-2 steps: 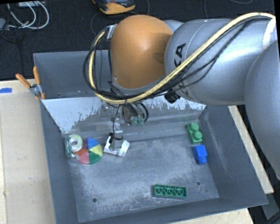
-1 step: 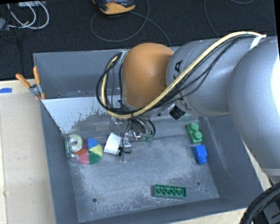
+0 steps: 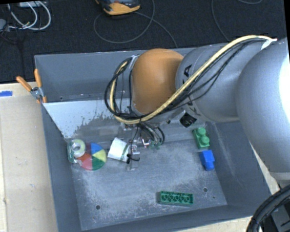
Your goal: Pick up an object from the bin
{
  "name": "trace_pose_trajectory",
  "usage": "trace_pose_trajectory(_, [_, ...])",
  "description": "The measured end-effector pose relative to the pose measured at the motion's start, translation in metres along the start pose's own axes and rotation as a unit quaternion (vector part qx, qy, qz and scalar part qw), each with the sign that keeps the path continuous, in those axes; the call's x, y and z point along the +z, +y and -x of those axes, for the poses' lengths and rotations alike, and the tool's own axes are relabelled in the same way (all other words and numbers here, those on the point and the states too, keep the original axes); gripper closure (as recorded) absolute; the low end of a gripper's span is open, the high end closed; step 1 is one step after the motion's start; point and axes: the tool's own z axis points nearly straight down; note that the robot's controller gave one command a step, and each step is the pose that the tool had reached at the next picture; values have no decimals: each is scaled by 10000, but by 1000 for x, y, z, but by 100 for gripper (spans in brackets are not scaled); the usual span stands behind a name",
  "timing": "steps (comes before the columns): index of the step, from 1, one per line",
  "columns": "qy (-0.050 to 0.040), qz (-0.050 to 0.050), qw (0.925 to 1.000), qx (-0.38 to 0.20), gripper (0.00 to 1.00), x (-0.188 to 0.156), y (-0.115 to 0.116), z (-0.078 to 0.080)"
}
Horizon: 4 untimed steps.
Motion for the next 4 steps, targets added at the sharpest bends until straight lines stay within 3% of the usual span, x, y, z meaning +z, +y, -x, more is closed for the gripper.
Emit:
trace_pose_trajectory(1, [-24, 6, 10000, 56, 0, -24, -3, 2])
trace_pose_trajectory(2, [11, 3, 9999, 153, 0, 65, -6, 5])
trace_pose_trajectory(3, [-19, 16, 9997, 240, 100, 61, -7, 7])
trace_pose_trajectory(4, [-21, 16, 9997, 252, 100, 61, -7, 7])
